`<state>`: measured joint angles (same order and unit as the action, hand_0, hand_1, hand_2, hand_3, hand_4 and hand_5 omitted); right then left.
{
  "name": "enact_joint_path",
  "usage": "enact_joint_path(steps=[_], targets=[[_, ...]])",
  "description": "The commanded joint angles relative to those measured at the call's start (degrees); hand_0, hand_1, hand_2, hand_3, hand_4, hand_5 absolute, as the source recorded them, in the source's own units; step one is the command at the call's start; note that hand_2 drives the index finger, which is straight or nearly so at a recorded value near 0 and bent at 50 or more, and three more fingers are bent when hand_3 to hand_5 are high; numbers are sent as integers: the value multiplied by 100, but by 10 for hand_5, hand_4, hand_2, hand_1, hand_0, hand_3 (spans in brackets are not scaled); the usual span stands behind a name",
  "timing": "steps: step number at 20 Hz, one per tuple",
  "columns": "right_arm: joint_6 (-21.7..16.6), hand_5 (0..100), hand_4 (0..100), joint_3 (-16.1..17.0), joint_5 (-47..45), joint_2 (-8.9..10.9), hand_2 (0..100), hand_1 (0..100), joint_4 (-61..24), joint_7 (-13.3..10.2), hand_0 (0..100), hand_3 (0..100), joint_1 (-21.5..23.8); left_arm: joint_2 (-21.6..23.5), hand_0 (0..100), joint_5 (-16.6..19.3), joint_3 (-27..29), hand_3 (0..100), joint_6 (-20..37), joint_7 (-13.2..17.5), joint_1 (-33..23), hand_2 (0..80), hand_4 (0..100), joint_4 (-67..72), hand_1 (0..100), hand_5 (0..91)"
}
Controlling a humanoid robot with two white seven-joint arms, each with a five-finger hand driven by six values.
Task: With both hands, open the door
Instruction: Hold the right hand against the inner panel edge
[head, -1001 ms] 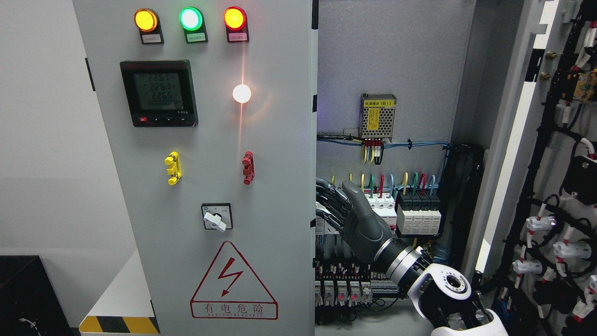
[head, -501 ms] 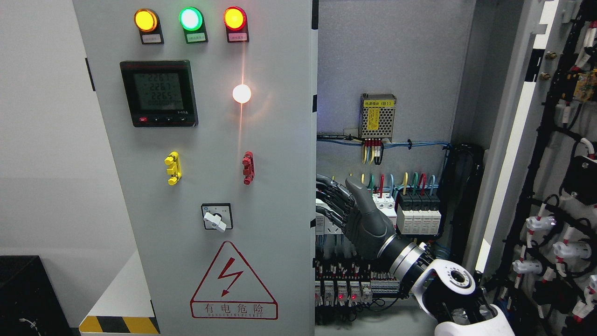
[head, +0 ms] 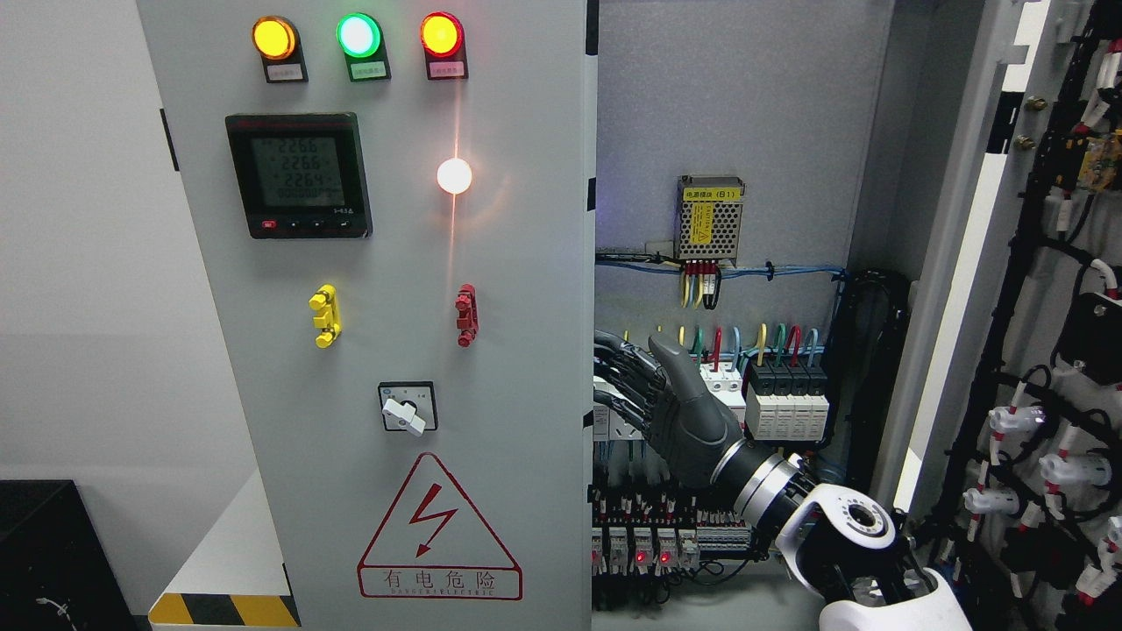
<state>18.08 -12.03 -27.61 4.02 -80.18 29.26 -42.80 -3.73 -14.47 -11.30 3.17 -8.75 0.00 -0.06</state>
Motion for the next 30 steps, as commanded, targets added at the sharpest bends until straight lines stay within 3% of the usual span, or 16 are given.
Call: enact_joint_path(steps=[1,7,15,18,30], targets=[[11,0,0,-1,-7,11,0,0,11,159,192,0,-44,30,0,-3,5,0,8,40,-193,0,0,-108,0,0],[257,0,0,-2,-16,2,0,0,38,186,192,0,-97,13,0,-3,13,0,8,40,-193,0,0,-117,0,0],[257,0,0,-10,-16,-6,0,0,205,203,192,0,-246,13,0,-12,13,0,8,40,-185,0,0,-126,0,0],[266,0,0,-10,-8,-15,0,0,205,396,192,0,-290,13,0,-12,13,0,8,40,-185,0,0,-117,0,0],[284,0,0,-19,-8,-24,0,0,363,484,191,0,-334,22,0,-3,5,0,8,40,-185,0,0,-117,0,0]])
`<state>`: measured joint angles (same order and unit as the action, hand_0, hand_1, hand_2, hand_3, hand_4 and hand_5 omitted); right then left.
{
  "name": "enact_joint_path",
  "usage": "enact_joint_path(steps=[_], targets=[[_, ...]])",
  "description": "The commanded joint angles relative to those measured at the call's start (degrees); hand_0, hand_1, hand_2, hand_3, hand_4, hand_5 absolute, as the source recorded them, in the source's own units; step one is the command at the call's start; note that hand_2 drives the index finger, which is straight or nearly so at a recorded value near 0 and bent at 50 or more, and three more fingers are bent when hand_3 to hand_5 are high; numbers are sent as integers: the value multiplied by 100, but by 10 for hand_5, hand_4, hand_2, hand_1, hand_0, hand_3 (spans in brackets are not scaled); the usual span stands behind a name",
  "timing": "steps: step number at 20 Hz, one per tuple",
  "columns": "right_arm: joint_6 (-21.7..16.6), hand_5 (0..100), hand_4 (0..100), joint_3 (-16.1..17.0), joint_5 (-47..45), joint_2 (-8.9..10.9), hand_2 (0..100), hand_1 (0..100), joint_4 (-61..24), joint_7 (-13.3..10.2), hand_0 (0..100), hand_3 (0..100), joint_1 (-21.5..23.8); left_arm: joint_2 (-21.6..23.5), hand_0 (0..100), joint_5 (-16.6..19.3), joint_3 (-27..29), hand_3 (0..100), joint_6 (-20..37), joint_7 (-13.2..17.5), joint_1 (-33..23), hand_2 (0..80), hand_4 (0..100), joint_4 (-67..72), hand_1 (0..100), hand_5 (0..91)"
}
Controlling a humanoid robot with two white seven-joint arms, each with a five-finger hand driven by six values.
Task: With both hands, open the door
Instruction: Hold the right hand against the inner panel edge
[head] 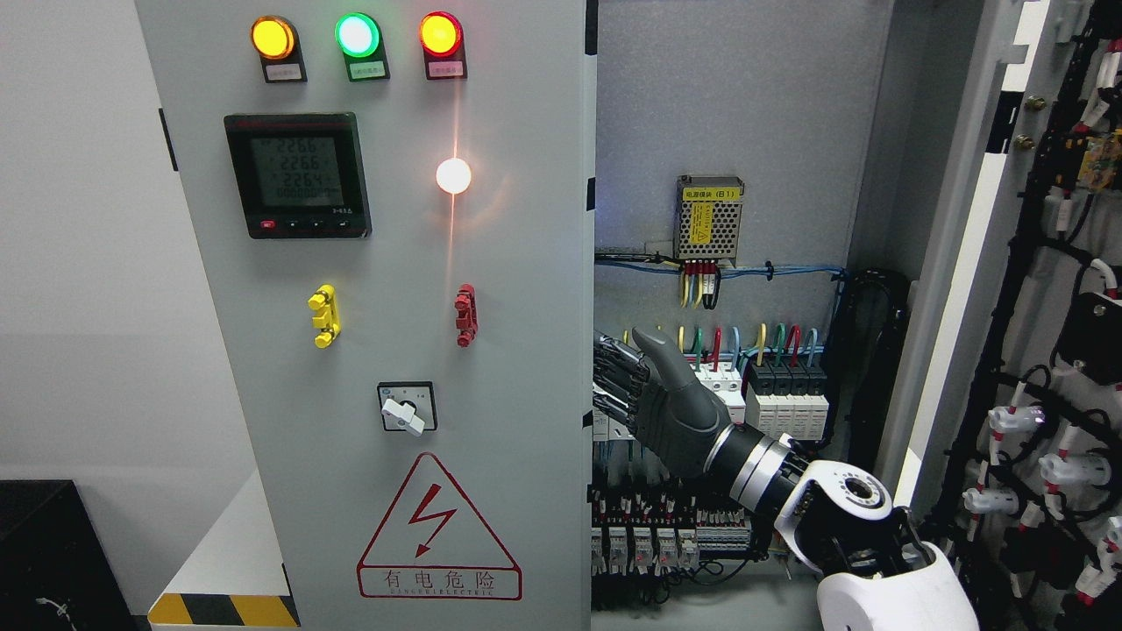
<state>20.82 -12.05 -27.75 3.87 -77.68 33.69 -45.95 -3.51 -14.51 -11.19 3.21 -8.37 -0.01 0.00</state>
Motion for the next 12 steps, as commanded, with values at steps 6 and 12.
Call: enact_joint_path(steps=[6,12], targets=[[1,0,0,-17,7,0,0,0,174,120,191,0,-72,0,0,1,-6,0,4,2,-183,0,0,-123,0,0],[1,0,0,-17,15,9,0,0,183,129,191,0,-72,0,0,1,3,0,4,2,-192,0,0,-123,0,0]])
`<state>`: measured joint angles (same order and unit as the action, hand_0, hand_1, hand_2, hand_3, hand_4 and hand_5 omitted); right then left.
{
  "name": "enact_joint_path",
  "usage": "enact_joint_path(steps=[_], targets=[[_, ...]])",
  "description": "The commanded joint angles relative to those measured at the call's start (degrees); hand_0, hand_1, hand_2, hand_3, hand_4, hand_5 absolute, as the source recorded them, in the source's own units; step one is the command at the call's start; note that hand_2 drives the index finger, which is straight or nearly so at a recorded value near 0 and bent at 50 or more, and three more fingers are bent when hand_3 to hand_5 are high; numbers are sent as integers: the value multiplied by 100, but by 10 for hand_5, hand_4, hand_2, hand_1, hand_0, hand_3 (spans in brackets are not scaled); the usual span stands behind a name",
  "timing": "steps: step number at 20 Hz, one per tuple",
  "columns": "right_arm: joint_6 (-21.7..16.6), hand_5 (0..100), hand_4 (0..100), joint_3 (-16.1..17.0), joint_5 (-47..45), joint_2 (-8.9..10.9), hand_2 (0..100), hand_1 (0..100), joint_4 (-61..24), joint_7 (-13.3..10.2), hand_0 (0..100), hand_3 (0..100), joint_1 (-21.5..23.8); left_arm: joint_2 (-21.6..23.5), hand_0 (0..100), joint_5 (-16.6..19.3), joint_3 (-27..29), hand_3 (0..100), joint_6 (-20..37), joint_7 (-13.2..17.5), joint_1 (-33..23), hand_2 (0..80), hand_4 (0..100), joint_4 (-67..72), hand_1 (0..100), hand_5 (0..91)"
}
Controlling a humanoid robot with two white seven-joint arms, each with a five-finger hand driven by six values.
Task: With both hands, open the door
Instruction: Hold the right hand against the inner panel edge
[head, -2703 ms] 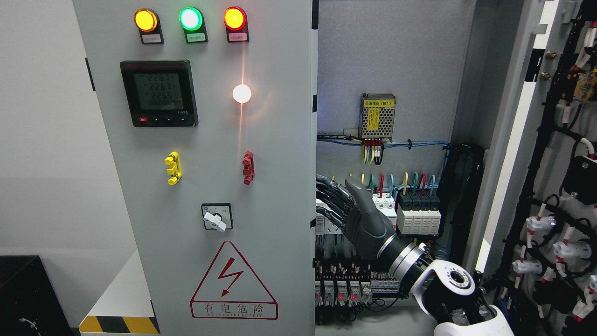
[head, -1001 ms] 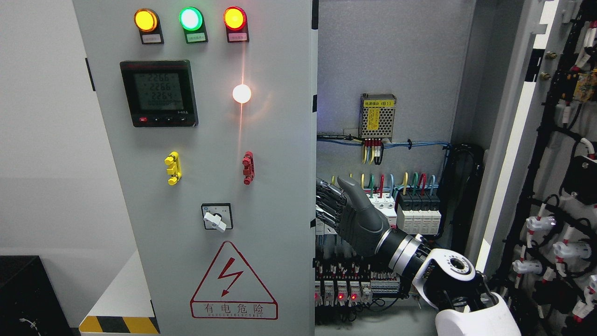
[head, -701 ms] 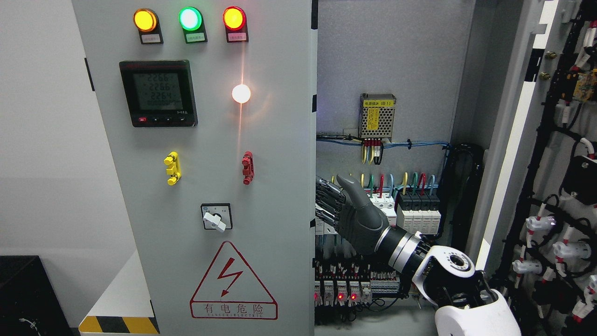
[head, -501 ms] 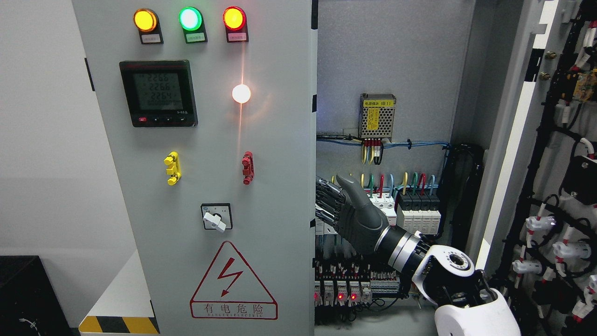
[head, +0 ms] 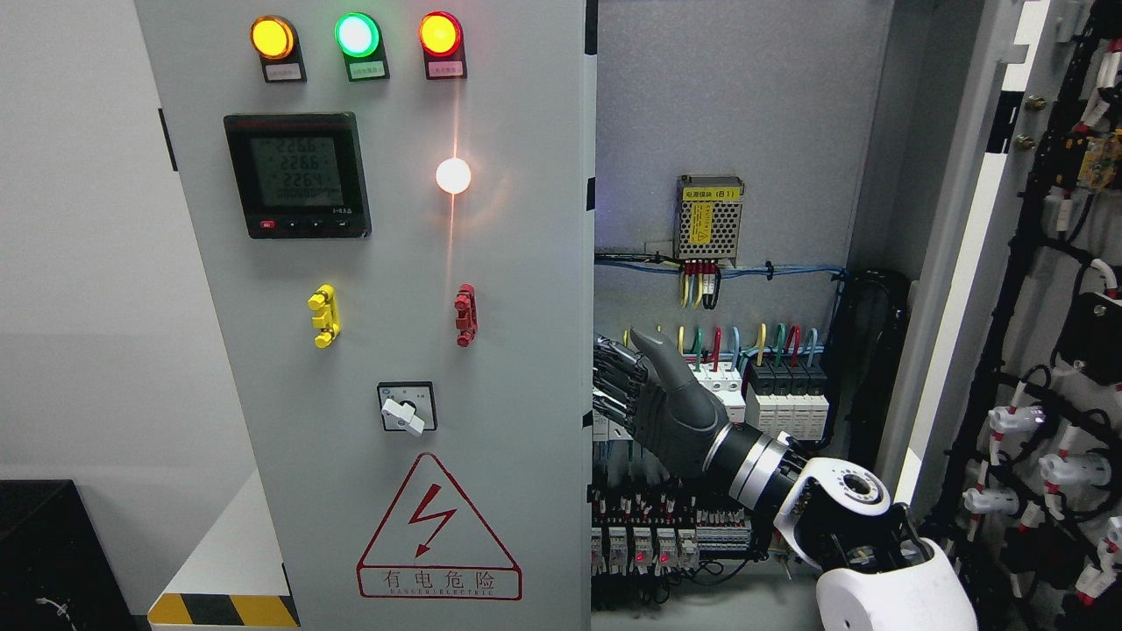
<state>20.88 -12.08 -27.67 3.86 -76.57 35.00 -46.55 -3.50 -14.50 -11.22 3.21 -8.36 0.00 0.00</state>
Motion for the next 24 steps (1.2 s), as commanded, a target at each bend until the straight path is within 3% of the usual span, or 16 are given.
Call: enact_joint_path(steps=[1,16,24], targets=[[-5,0,0,-14,8,10,0,0,72,-2,191,0,-12,7,0,-1,6,0,4,1,-185,0,0,-123,0,0],[-5,0,0,-23,8,-8,0,0,63,7,191,0,-39,-2,0,-9,-3,0,4,1,-184,0,0,-132,0,0],[-5,0,0,-23,8,1,0,0,72,209,191,0,-47,-37,0,-9,-3,0,4,1,-184,0,0,-132,0,0]])
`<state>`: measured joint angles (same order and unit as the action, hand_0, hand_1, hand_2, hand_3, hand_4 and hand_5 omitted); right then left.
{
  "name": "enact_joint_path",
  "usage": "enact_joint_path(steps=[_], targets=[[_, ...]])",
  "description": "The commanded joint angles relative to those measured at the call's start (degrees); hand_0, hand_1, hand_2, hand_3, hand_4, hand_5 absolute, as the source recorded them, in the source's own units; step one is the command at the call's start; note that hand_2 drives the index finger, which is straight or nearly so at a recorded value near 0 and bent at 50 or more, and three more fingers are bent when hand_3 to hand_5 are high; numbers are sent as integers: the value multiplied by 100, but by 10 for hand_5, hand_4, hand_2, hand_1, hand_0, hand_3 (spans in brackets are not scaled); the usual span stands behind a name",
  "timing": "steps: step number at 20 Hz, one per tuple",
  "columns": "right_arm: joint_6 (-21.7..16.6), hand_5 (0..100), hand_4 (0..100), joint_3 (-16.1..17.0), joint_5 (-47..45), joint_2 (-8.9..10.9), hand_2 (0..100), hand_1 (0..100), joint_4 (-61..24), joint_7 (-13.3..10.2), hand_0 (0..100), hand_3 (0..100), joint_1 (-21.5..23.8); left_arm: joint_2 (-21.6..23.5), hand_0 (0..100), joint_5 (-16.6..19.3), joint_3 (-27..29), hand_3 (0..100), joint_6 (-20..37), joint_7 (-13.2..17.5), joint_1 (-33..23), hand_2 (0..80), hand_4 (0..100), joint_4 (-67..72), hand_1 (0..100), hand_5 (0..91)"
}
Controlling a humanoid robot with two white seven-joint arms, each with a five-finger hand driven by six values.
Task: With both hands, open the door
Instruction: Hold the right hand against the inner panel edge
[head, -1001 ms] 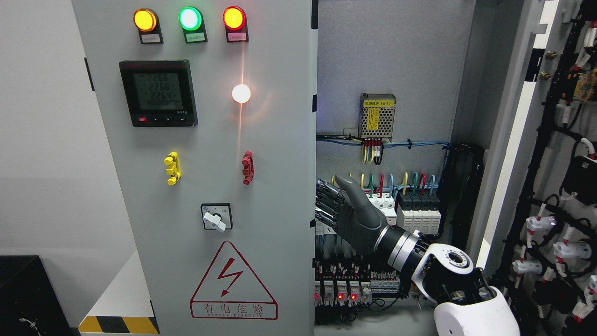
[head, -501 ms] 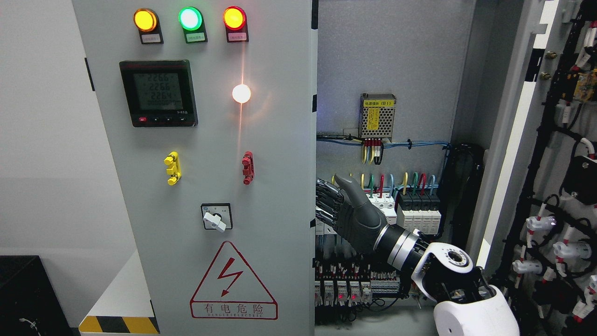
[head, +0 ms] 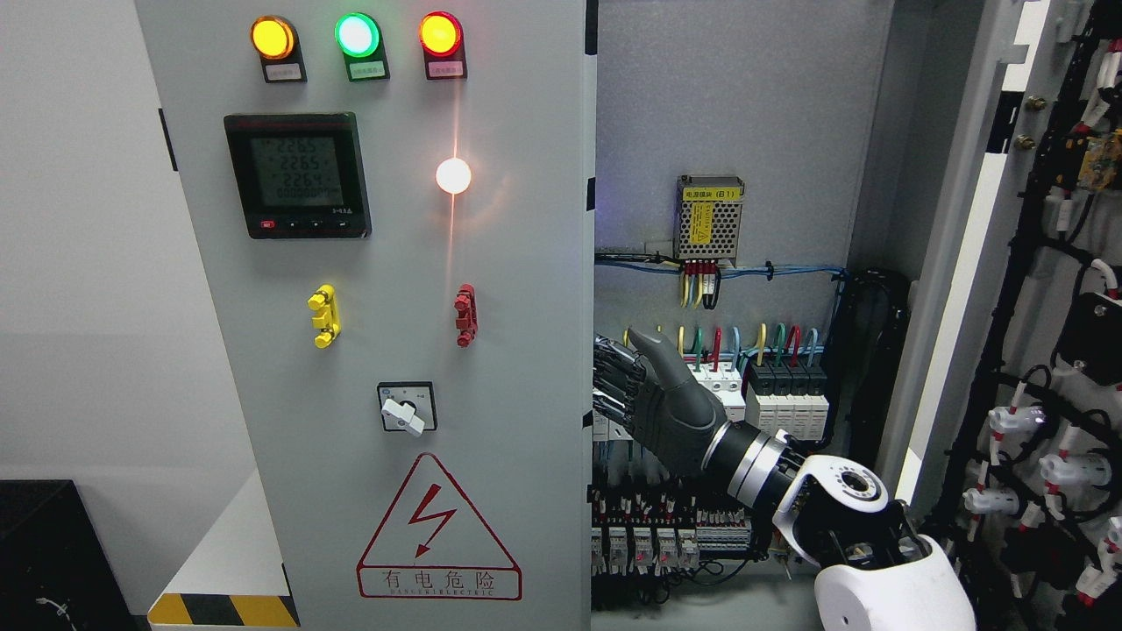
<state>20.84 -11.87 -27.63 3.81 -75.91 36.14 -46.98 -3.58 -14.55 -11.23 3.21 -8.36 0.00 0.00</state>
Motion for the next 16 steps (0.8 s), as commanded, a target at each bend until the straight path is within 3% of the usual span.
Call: enact_joint_path(steps=[1,16], targets=[[-1,0,0,-44,4,6,0,0,6,173,191,0,-4,-37,0,4,-2,0,4,1,-185,0,0,-132,0,0],[-10,0,0,-44,4,-3,0,0,24,420,191,0,-13,-204,0,-4,-10,0,4,10,-185,0,0,-185,0,0]])
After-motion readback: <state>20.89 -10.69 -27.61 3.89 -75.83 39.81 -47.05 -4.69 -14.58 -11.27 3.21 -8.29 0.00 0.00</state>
